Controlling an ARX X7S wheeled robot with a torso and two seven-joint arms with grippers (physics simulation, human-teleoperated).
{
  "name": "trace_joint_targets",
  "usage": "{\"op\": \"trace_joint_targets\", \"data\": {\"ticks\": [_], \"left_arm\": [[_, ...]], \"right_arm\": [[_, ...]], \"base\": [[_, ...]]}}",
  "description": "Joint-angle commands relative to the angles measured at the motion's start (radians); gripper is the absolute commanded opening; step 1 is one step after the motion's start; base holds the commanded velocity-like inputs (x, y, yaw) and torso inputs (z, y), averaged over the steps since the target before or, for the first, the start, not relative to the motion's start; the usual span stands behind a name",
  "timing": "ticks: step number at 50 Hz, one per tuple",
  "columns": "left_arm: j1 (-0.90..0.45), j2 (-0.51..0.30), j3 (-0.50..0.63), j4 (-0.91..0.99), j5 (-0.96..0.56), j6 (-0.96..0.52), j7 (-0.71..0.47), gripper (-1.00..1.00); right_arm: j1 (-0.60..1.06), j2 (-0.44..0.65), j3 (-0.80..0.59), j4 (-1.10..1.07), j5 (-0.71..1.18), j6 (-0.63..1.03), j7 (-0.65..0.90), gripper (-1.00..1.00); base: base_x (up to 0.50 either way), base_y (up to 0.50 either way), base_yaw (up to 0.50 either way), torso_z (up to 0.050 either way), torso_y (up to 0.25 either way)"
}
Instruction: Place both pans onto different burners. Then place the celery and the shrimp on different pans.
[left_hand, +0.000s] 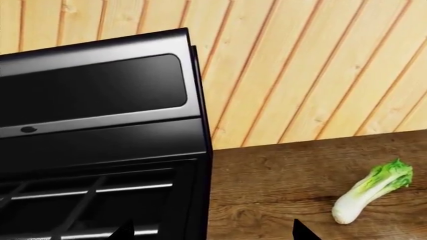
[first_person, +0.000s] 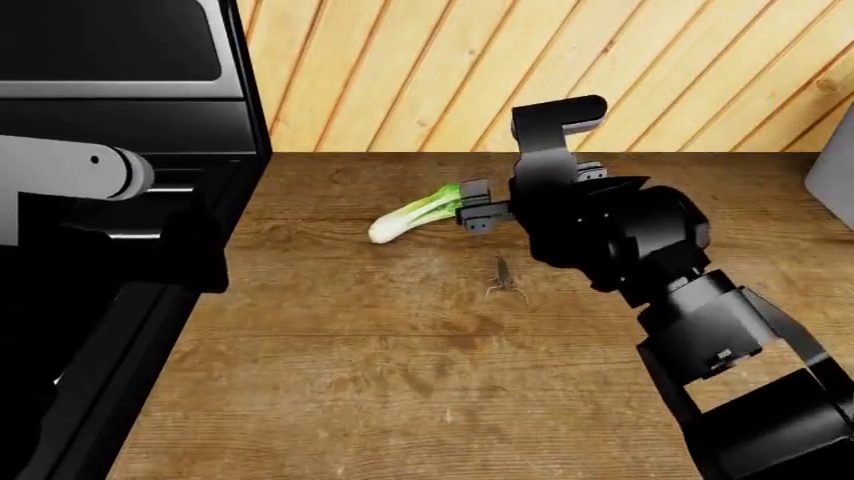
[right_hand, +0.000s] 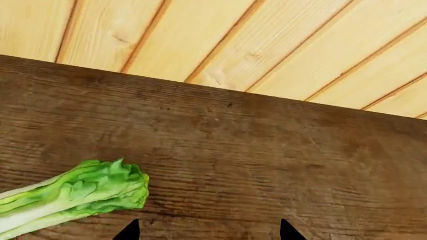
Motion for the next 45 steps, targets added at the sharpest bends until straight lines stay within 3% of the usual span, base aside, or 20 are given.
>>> {"op": "trace_joint_targets", "data": {"ticks": [1,26,45], "left_arm": [[0.026,-0.014,-0.019,0.004,0.008,0.017,0.010,1.00],[0.063,-0.017,-0.024,0.008,0.026,0.037,0.017,1.00],[0.081,-0.024,-0.034,0.014,0.032,0.052,0.022,1.00]], "right_arm": [[-0.064,0.086,0.038,-0.256,0.092,0.116,0.116,1.00],[-0.179,0.151,0.053,-0.398,0.161,0.162,0.192,1.00],[-0.243,0.270,0.138,-0.698,0.327,0.254,0.354,1.00]], "base": [[0.00,0.00,0.00,0.000,0.000],[0.00,0.00,0.00,0.000,0.000],[0.00,0.00,0.00,0.000,0.000]]}}
